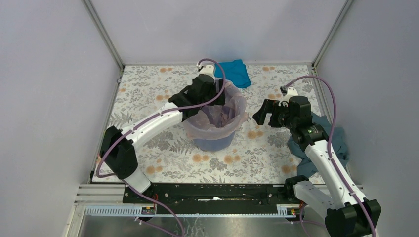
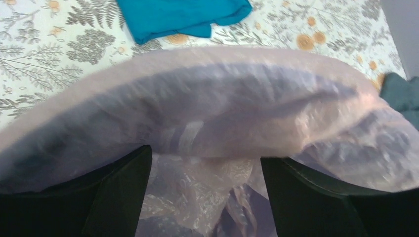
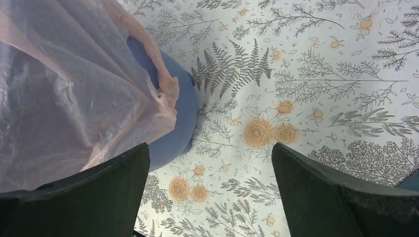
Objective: Put the trash bags into the trash bin
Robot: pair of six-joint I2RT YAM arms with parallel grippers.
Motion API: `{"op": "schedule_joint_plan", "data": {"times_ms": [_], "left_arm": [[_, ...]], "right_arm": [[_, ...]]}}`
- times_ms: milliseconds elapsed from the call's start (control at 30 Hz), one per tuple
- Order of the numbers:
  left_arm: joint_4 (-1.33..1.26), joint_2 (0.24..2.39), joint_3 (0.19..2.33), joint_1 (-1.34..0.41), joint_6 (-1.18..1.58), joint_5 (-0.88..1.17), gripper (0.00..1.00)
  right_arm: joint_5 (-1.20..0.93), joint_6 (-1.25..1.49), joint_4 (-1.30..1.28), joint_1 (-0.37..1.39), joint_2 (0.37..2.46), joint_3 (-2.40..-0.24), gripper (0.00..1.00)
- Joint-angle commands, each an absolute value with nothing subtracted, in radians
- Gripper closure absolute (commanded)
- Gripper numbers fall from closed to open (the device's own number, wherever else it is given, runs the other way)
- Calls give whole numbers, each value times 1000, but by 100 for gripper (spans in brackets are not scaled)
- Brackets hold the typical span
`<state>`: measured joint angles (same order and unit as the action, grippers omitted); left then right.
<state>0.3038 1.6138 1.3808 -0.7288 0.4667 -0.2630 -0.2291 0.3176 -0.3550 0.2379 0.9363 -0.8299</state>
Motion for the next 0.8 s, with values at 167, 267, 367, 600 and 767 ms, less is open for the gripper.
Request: {"op": "schedule_joint_plan", "data": {"times_ms": [167, 267, 367, 600, 767], "left_arm": [[376, 1423, 1363, -810, 481, -134, 8], [405, 1427, 1320, -809, 455, -121, 9], [427, 1453, 1288, -808, 447, -106, 9], [427, 1572, 1292, -790, 465, -45, 9], [417, 1629, 1298, -770, 487, -19, 11]], "right_arm": [[-259, 320, -336, 244, 922, -818, 0], [-278, 326, -336, 244, 922, -817, 0], [-313, 327, -335, 244, 921, -815, 0], [-410, 384, -272, 243, 942, -758, 0], [-468, 426, -214, 244, 956, -710, 0]]}}
